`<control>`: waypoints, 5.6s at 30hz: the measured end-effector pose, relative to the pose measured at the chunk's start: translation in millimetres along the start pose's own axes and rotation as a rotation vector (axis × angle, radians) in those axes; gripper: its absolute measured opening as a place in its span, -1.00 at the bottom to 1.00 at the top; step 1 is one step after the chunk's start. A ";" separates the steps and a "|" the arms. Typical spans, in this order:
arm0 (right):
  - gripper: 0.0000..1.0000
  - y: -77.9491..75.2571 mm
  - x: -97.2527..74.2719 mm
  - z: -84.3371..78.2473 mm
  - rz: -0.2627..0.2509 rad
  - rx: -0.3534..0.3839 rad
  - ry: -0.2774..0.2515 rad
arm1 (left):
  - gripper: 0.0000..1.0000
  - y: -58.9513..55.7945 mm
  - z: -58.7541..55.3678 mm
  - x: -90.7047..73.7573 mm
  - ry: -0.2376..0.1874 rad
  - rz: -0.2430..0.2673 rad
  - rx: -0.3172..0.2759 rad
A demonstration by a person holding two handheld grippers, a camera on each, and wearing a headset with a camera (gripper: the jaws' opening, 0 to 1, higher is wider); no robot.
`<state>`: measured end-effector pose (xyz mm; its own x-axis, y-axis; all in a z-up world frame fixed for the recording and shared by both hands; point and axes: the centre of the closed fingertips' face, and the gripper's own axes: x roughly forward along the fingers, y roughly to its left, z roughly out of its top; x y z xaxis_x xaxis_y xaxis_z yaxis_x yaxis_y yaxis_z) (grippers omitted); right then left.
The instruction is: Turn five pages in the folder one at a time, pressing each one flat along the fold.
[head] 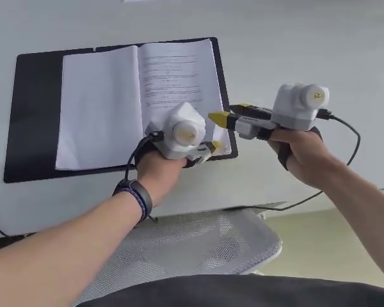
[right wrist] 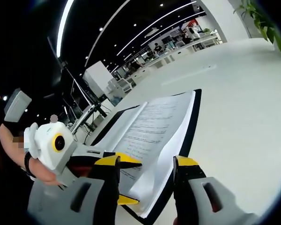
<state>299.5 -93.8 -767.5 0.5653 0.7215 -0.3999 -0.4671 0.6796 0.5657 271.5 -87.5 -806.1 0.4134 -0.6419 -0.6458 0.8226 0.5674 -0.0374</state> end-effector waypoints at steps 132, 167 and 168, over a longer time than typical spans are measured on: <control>-1.00 229.0 199.7 -2.7 0.385 -0.022 0.169 | 0.44 141.3 -91.7 -266.6 -0.133 0.359 -0.347; -1.00 181.4 259.8 -62.7 0.249 0.088 0.315 | 0.42 154.0 -112.1 -264.5 -0.132 0.363 -0.387; -1.00 180.2 260.5 -62.6 0.246 0.092 0.313 | 0.42 153.8 -111.7 -263.3 -0.131 0.361 -0.386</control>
<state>320.0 225.0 -814.9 0.2028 0.8765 -0.4367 -0.4918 0.4768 0.7286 245.6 226.5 -727.0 0.7086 -0.4165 -0.5696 0.4266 0.8958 -0.1244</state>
